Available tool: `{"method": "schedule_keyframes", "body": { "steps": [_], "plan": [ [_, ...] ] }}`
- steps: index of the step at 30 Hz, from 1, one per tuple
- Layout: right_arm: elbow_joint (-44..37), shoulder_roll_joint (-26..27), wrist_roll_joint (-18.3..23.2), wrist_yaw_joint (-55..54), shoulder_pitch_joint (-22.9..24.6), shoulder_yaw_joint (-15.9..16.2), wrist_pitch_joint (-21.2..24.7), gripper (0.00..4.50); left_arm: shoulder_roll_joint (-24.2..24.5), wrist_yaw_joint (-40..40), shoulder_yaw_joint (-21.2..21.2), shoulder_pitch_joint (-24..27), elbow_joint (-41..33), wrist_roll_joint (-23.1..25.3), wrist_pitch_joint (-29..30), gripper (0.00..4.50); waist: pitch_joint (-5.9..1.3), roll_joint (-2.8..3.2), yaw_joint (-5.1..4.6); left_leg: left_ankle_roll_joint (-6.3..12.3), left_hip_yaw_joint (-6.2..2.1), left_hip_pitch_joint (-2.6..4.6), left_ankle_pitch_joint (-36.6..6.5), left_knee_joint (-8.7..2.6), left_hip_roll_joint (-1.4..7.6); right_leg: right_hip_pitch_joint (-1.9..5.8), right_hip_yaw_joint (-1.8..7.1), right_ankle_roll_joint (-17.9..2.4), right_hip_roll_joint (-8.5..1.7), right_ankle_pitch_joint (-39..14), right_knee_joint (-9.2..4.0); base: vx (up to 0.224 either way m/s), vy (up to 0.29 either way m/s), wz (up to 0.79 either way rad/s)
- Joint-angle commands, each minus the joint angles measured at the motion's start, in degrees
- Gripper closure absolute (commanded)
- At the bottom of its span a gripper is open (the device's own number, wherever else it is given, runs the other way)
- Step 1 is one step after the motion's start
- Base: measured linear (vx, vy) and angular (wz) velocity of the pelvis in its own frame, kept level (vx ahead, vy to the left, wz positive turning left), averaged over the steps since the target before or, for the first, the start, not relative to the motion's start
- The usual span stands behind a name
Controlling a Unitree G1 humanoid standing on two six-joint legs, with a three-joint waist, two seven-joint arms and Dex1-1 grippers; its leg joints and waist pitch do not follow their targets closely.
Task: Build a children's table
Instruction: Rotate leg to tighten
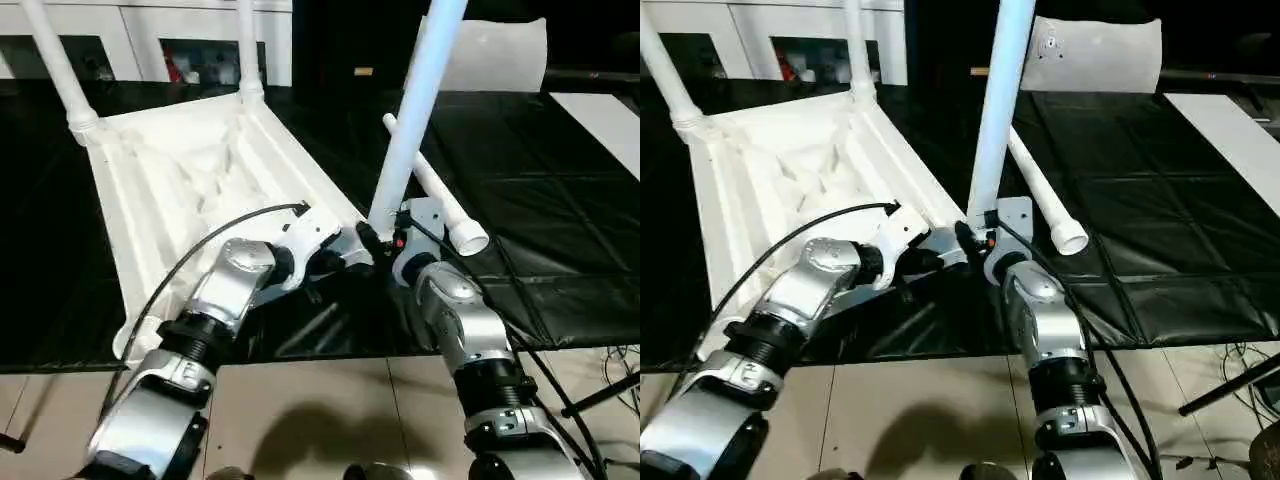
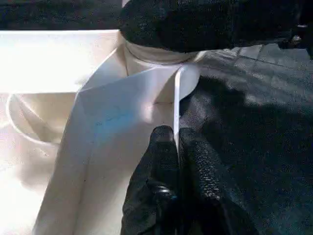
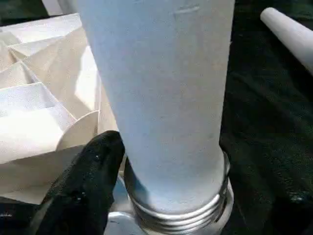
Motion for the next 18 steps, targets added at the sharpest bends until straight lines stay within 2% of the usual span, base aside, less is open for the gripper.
{"method": "schedule_keyframes", "body": {
  "steps": [1,5,10,11,13,16,18],
  "plan": [
    [-1.90,2.02,2.08,7.47,1.29,6.49,0.17,0.81,-0.06,-1.54,-1.71,0.74,-0.99,-0.43,-1.95,4.50,-3.43,0.20,0.27,3.67,-0.65,-0.24,-7.21,-3.49,2.05,3.21,2.69,-12.52,-4.61,-8.56,-3.80,0.000,0.000,0.00],
    [-3.83,-1.28,2.80,11.53,2.57,6.47,-0.66,0.41,2.36,-4.78,-1.81,1.42,-1.08,-0.83,-3.33,4.50,-3.53,0.17,0.29,3.52,-0.60,-0.01,-7.38,-3.48,2.17,3.24,2.77,-12.56,-4.60,-9.20,-3.81,0.000,0.000,0.00],
    [-6.50,-8.00,3.45,21.68,3.73,7.17,-3.12,0.06,6.29,-11.88,-2.60,1.68,0.65,-1.72,-7.85,4.50,-3.78,0.23,0.48,4.65,-0.45,0.04,-6.20,-3.17,2.22,3.37,2.80,-14.02,-4.44,-4.14,-3.18,0.000,0.000,0.00],
    [-6.54,-8.15,3.46,21.93,3.74,7.18,-3.18,0.06,6.37,-12.02,-2.63,1.68,0.71,-1.72,-7.97,4.50,-3.77,0.25,0.51,4.76,-0.52,0.02,-6.25,-3.18,2.22,3.35,2.75,-14.14,-4.48,-4.14,-3.16,0.000,0.000,0.00],
    [-7.57,-11.85,3.73,28.21,3.69,8.15,-2.91,0.06,8.48,-17.36,-3.84,1.57,2.24,-2.01,-13.43,4.50,-3.86,0.25,0.66,4.82,-0.49,0.11,-6.60,-3.12,2.23,3.48,2.77,-14.33,-4.56,-4.97,-3.22,0.000,0.000,0.00],
    [-8.95,-16.48,4.54,35.95,3.58,10.15,-2.78,0.06,10.80,-23.46,-5.42,1.34,2.69,-2.26,-16.03,4.50,-3.91,0.32,0.90,5.13,-0.44,0.33,-6.40,-3.03,2.43,3.33,2.79,-14.87,-4.61,-4.08,-3.01,0.000,0.000,0.00],
    [-8.85,-17.76,5.25,38.13,3.26,10.38,-3.28,0.06,11.75,-25.48,-6.21,1.11,3.02,-2.10,-17.05,4.50,-3.95,0.23,1.20,5.48,-0.36,0.34,-6.12,-2.93,2.40,3.33,2.83,-15.26,-4.59,-3.47,-2.89,0.000,0.000,0.00]
  ]
}}
